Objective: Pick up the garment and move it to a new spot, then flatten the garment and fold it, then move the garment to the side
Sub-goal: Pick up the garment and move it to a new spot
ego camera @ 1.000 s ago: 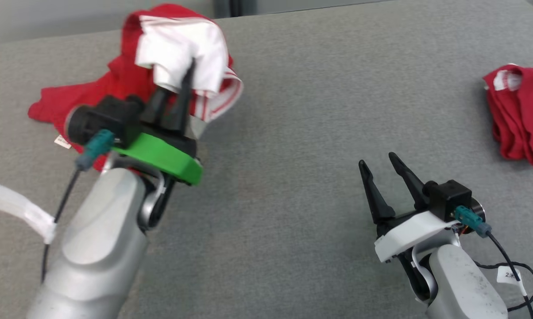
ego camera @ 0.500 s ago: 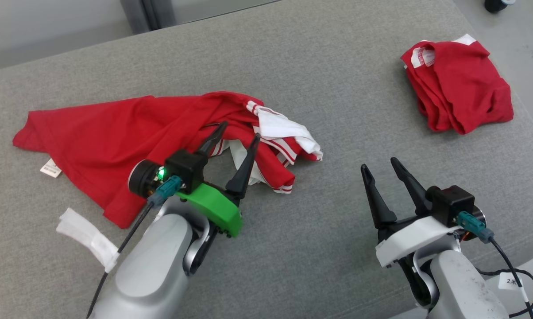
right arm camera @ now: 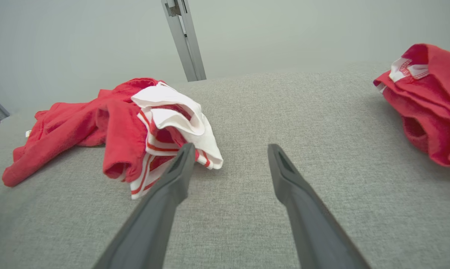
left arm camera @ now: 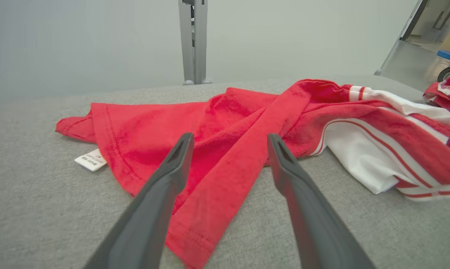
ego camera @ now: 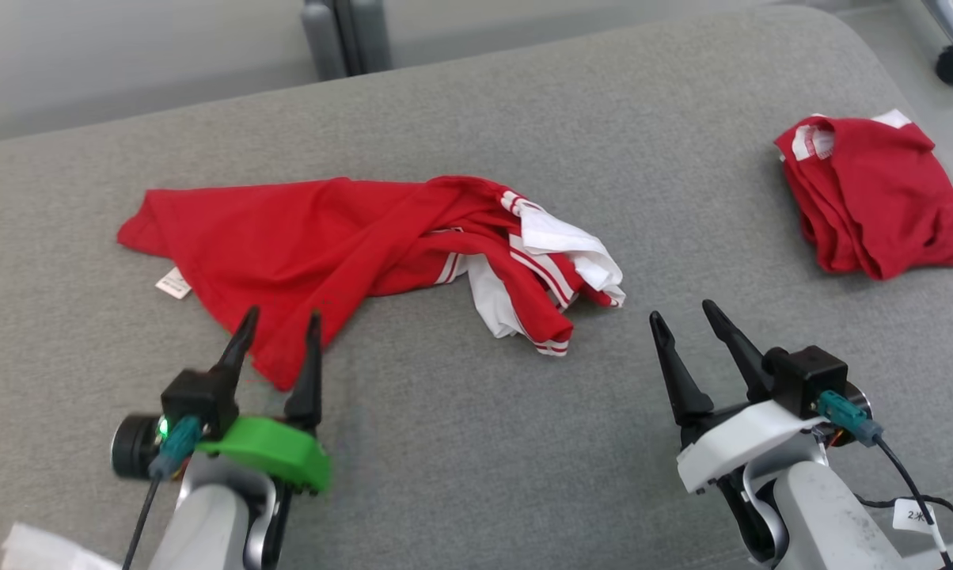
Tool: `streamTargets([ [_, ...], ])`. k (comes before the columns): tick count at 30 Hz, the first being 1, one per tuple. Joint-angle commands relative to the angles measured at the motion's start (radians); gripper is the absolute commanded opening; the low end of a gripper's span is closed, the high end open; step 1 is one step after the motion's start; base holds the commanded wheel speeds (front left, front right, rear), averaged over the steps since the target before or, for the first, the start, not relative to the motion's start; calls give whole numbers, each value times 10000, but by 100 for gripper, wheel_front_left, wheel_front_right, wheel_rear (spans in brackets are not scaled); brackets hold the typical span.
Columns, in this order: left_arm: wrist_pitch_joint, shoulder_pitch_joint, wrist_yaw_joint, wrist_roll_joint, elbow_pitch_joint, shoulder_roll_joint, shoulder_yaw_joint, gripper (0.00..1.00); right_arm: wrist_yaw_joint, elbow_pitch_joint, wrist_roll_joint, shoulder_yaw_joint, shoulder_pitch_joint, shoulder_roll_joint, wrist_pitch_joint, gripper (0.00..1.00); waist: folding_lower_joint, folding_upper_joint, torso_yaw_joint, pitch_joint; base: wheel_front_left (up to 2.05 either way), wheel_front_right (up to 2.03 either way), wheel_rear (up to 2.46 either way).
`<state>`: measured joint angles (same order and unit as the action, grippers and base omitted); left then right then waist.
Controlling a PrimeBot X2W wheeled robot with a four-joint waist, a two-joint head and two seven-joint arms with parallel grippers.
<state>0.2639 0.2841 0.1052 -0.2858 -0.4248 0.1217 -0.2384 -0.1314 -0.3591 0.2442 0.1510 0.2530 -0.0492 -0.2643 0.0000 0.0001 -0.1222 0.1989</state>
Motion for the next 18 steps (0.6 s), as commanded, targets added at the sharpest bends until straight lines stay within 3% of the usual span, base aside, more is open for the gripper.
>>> streamTargets([
  [1, 2, -445, -17, 200, 109, -68, 287, 100, 15, -50, -67, -17, -231, -36, 2, 100, 0, -1, 396, -411, 0, 0, 0],
  [9, 2, -2161, 101, 847, 713, -496, 1579, 100, 15, -200, -5, -66, -642, -36, 2, 100, 0, -1, 747, -795, 0, 0, 0],
  [18, 3, -2319, 225, 1079, 819, -685, 1735, 100, 16, -285, -185, -40, -167, -38, 2, 100, 0, -1, 1004, -569, 0, 0, 0],
])
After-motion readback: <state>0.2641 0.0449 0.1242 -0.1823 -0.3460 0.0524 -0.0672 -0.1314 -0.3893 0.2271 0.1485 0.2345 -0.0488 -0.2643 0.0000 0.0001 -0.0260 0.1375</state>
